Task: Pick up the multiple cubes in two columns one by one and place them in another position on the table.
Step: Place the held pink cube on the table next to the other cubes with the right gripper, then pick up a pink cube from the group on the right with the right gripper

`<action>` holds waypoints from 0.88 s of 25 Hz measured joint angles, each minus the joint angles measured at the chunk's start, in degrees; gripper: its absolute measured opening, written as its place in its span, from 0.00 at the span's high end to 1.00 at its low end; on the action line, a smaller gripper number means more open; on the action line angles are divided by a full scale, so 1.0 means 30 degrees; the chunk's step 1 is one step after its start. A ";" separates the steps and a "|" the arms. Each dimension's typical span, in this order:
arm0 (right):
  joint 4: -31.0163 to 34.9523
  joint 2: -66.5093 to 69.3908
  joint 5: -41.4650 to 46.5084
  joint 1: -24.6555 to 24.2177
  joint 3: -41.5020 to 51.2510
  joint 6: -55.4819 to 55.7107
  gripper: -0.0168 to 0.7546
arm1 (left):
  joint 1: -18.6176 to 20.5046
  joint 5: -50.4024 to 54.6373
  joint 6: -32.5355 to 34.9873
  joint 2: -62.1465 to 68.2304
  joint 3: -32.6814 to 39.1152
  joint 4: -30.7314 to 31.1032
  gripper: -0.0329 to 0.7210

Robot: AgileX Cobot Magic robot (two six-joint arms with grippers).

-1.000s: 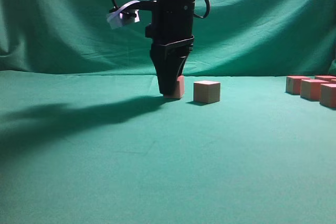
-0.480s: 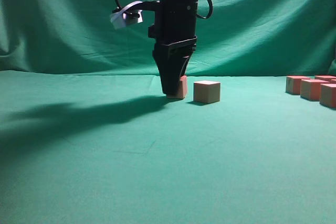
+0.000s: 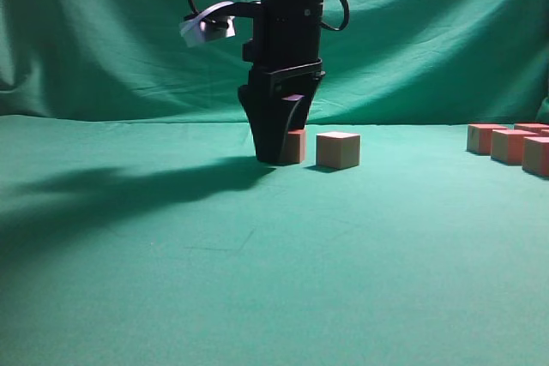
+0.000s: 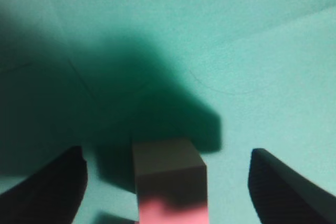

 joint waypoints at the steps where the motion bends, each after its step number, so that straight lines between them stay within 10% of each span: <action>1: 0.0000 0.0000 0.0031 0.0000 0.0000 0.0119 0.24 | 0.0000 0.0000 0.0000 0.0000 0.0000 0.0000 0.96; 11: -0.0414 -0.4109 0.1824 0.0000 0.0000 0.1519 0.21 | 0.0000 0.0000 0.0000 0.0000 0.0000 0.0000 0.96; 22: -0.3029 -1.1259 0.2415 -0.0014 0.0635 1.1612 0.28 | 0.0000 0.0000 0.0000 0.0000 0.0000 0.0000 0.96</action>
